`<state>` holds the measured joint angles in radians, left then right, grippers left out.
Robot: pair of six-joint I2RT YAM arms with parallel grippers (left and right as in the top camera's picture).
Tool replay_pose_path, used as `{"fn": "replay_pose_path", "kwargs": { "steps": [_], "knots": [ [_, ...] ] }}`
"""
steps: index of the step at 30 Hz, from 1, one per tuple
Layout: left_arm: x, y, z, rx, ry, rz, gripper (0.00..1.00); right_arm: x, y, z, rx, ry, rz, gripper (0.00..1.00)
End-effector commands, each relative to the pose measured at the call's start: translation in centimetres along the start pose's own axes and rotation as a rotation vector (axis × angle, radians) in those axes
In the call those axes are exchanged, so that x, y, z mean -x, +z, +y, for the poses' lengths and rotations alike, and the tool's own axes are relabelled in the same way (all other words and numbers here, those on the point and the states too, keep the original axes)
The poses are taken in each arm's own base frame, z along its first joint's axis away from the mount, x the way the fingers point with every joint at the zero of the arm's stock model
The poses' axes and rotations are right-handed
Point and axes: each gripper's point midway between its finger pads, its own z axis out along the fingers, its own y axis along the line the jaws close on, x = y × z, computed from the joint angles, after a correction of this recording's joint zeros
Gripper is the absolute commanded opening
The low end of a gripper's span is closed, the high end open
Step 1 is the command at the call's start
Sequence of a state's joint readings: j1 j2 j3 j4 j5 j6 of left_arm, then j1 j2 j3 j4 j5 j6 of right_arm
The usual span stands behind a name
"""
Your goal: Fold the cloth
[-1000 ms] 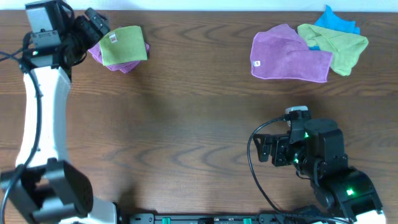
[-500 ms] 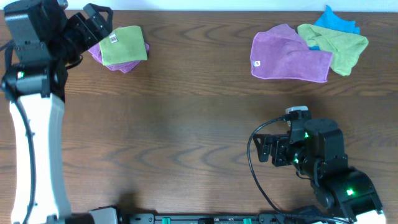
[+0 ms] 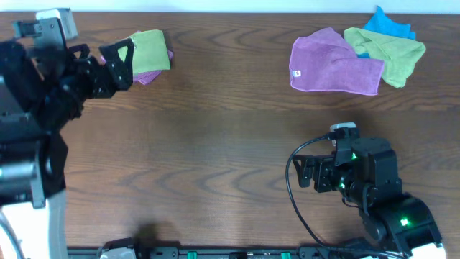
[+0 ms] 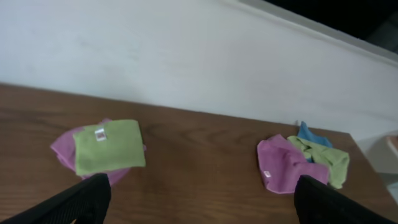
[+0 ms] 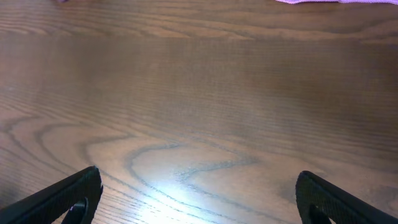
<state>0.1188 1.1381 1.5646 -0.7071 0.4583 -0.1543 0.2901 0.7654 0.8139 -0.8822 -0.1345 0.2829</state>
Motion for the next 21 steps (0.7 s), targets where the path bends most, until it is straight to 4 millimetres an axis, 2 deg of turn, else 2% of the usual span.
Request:
{"fn": "replay_pose_path", "kwargs": {
  "steps": [1,8,15,21],
  "knots": [
    [-0.1,-2.2,0.1,0.061,0.078,-0.051,0.95,-0.1,0.1,-0.3,-0.010,-0.004,0.003,0.99],
    [-3.5,-5.1,0.5,0.105,0.104,-0.092,0.95,-0.1,0.1,-0.3,-0.010,-0.004,0.003,0.99],
    [-7.3,-6.1,0.9,0.095,0.122,-0.143,0.95,-0.1,0.1,-0.3,-0.010,-0.004,0.003,0.99],
    [-11.3,-6.9,2.1,0.127,0.120,-0.148,0.95,-0.1,0.1,-0.3,-0.010,-0.004,0.003,0.99]
  ]
}}
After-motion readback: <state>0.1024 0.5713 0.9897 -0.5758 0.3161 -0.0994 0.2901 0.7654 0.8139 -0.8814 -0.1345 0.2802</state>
